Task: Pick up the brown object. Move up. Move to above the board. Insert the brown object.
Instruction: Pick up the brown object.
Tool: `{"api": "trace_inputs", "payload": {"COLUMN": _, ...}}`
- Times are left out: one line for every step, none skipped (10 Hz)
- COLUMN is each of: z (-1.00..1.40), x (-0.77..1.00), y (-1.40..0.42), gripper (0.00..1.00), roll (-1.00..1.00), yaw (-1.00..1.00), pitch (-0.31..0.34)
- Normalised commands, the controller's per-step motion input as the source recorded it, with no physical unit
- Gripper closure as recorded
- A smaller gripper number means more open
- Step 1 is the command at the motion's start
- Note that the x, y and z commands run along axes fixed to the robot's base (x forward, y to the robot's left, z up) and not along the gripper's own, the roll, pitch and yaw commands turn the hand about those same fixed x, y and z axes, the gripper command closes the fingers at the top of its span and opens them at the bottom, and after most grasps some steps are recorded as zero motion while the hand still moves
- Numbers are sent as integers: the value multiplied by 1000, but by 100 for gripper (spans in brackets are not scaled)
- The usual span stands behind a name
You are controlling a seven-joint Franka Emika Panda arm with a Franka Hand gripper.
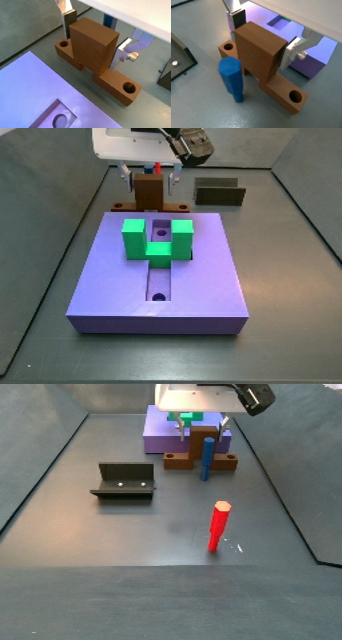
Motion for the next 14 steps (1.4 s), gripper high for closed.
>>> {"api": "trace_inputs", "payload": {"z": -91, "x": 14, "y": 0, "gripper": 0, "roll": 226, "yaw": 49, "pitch": 29}}
{"api": "trace_inputs", "payload": {"z": -26, "x": 0, "y": 0, "gripper": 0, "roll": 230, "yaw": 66, "pitch": 29}}
{"api": "trace_inputs", "payload": {"z": 0, "x": 0, "y": 0, "gripper": 0, "roll": 174, "yaw": 51, "pitch": 30}}
{"api": "trace_inputs", "payload": {"z": 0, "x": 0, "y": 9, "gripper": 0, "roll": 73, "yaw": 0, "pitch": 29}}
{"api": "trace_inputs", "payload": {"z": 0, "x": 0, "y": 0, "gripper": 0, "roll": 23, "yaw": 0, "pitch": 6}}
{"api": "trace_inputs", "payload": {"z": 0, "x": 0, "y": 3, "gripper": 0, "roll": 10, "yaw": 11, "pitch": 0}}
{"api": "trace_inputs", "payload": {"z": 0, "x": 0, "y": 83, "gripper": 0, "roll": 0, "yaw": 23, "pitch": 3}}
{"api": "trace_inputs", "payload": {"z": 0, "x": 0, "y": 49, "gripper": 0, "roll": 26, "yaw": 29, "pitch": 3}}
{"api": "trace_inputs", "payload": {"z": 0, "x": 0, "y": 0, "gripper": 0, "roll": 50, "yaw": 0, "pitch": 10}}
{"api": "trace_inputs", "payload": {"z": 0, "x": 0, "y": 0, "gripper": 0, "roll": 73, "yaw": 0, "pitch": 4}}
{"api": "trace_inputs", "payload": {"z": 0, "x": 0, "y": 0, "gripper": 0, "roll": 13, "yaw": 0, "pitch": 0}}
{"api": "trace_inputs", "payload": {"z": 0, "x": 0, "y": 17, "gripper": 0, "roll": 0, "yaw": 0, "pitch": 4}}
{"api": "trace_inputs", "payload": {"z": 0, "x": 0, "y": 80, "gripper": 0, "roll": -9, "yaw": 0, "pitch": 0}}
{"api": "trace_inputs", "payload": {"z": 0, "x": 0, "y": 0, "gripper": 0, "roll": 0, "yaw": 0, "pitch": 0}}
